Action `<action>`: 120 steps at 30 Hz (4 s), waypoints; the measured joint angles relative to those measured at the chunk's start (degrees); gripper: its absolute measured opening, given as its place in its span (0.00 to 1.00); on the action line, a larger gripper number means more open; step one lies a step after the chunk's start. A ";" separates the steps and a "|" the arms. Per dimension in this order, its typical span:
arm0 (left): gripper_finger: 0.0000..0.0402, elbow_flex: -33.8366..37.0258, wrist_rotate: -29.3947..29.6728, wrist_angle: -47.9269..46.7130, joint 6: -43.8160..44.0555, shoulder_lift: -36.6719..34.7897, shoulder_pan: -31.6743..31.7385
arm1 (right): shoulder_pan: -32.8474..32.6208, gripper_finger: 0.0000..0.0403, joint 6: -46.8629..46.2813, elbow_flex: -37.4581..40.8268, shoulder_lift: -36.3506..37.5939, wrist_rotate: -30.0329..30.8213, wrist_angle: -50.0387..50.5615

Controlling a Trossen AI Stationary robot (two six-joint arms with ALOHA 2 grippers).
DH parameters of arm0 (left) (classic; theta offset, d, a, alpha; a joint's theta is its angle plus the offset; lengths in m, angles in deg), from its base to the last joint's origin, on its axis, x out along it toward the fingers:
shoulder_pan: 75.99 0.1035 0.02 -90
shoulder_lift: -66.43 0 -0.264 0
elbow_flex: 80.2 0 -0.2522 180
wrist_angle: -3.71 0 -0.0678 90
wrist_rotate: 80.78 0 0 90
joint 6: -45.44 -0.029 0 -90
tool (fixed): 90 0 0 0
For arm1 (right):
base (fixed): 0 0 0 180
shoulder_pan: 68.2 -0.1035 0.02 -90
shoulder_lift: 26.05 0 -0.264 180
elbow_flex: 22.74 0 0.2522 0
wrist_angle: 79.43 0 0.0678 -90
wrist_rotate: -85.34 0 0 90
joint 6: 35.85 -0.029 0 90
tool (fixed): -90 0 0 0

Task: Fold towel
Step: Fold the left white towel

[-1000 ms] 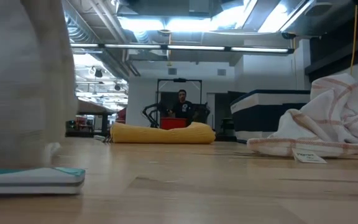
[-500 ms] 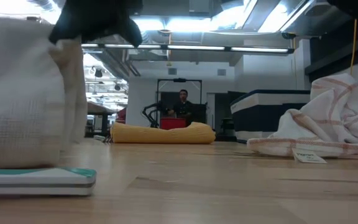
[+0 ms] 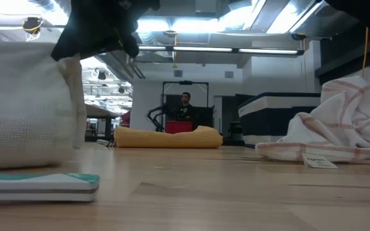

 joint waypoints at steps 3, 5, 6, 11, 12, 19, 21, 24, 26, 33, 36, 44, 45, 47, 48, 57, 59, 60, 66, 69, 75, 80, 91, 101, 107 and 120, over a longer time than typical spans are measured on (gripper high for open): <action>0.19 1.16 -3.30 -0.38 1.91 0.00 -0.05 | 0.50 0.19 1.22 0.00 0.00 1.08 0.67; 0.22 1.76 -4.94 -0.65 2.96 0.00 -0.11 | 0.63 0.26 1.52 0.02 0.00 1.86 0.53; 0.24 2.06 -6.05 -0.92 3.49 0.00 -0.11 | 0.68 0.29 1.54 0.04 0.00 2.67 0.57; 0.29 2.81 -8.09 -1.07 7.56 0.02 -0.12 | 0.96 0.43 1.85 0.04 0.00 5.51 0.40; 0.29 2.81 -8.09 -1.14 7.95 0.02 -0.11 | 0.94 0.45 1.60 0.04 0.00 5.27 0.36; 0.25 2.81 -4.92 -1.46 8.13 -0.02 -0.09 | -0.02 0.48 1.29 0.04 -0.17 -3.78 -3.78; 0.23 2.72 -2.20 -2.35 9.08 -0.17 -0.09 | -0.36 0.48 1.93 0.04 -0.50 -4.27 -6.03; 0.20 1.60 0.64 -7.09 10.65 -0.21 -0.09 | -0.59 0.48 2.86 0.04 -1.70 -4.86 -9.21; 0.18 1.04 0.82 -10.38 11.42 -0.26 -0.09 | -0.68 0.48 2.96 0.09 -2.26 -5.24 -9.49; 0.15 -0.48 0.59 -16.14 11.93 -0.28 -0.15 | -0.66 0.49 2.99 0.00 -4.60 -6.21 -16.39; 0.14 -1.93 1.85 -16.26 11.17 -0.28 -0.08 | -0.66 0.49 2.99 0.04 -6.92 -7.21 -20.44; 0.12 -6.98 5.61 -12.47 6.94 -0.28 -0.11 | -0.57 0.49 2.71 0.04 -11.90 -8.60 -24.89; 0.12 -7.35 5.84 -10.61 5.47 -0.28 -0.11 | -0.42 0.49 2.71 0.04 -12.41 -8.63 -24.23; 0.12 -7.52 6.38 -5.54 2.03 -0.28 -0.09 | 0.07 0.49 2.68 0.04 -13.25 -8.46 -23.82; 0.12 -7.51 6.48 -2.60 0.21 -0.28 -0.09 | 0.41 0.49 2.50 0.04 -13.31 -7.90 -22.70; 0.12 -7.53 9.19 19.12 -15.53 1.22 0.60 | 6.04 0.49 -2.83 -0.19 -13.32 -5.08 -15.29; 0.12 -7.53 9.95 21.93 -18.27 2.27 1.32 | 7.25 0.49 -4.85 -0.27 -13.15 -5.84 -13.24; 0.12 -7.53 10.00 23.12 -19.59 3.13 1.74 | 7.80 0.49 -5.82 -0.31 -13.07 -6.55 -12.15; 0.12 -7.49 9.68 31.62 -26.88 9.82 4.34 | 9.95 0.48 -9.73 -0.92 -13.00 -10.88 -7.31; 0.12 -7.48 9.00 36.01 -30.82 12.75 5.24 | 10.28 0.48 -9.76 -0.89 -12.98 -11.07 -6.96; 0.12 -7.47 7.41 45.15 -38.42 18.44 6.31 | 12.00 0.48 -9.96 -0.85 -13.00 -12.24 -6.67; 0.12 -7.47 5.80 46.58 -39.45 22.28 7.59 | 13.56 0.48 -12.27 -2.85 -13.21 -15.30 -5.67; 0.12 -7.71 4.58 36.64 -32.83 24.98 10.46 | 14.84 0.48 -11.51 -6.49 -11.69 -17.16 -3.23; 0.12 -7.69 3.54 17.13 -22.24 24.86 9.05 | 15.17 0.48 -5.09 -6.74 -8.37 -12.47 8.59; 0.12 -7.30 1.49 3.54 -15.45 25.15 7.48 | 14.61 0.48 -3.29 -6.78 -7.61 -13.43 12.68; 0.12 -9.14 12.63 5.93 -13.33 19.45 8.44 | 14.35 0.48 -1.79 -6.82 -6.64 -13.04 11.74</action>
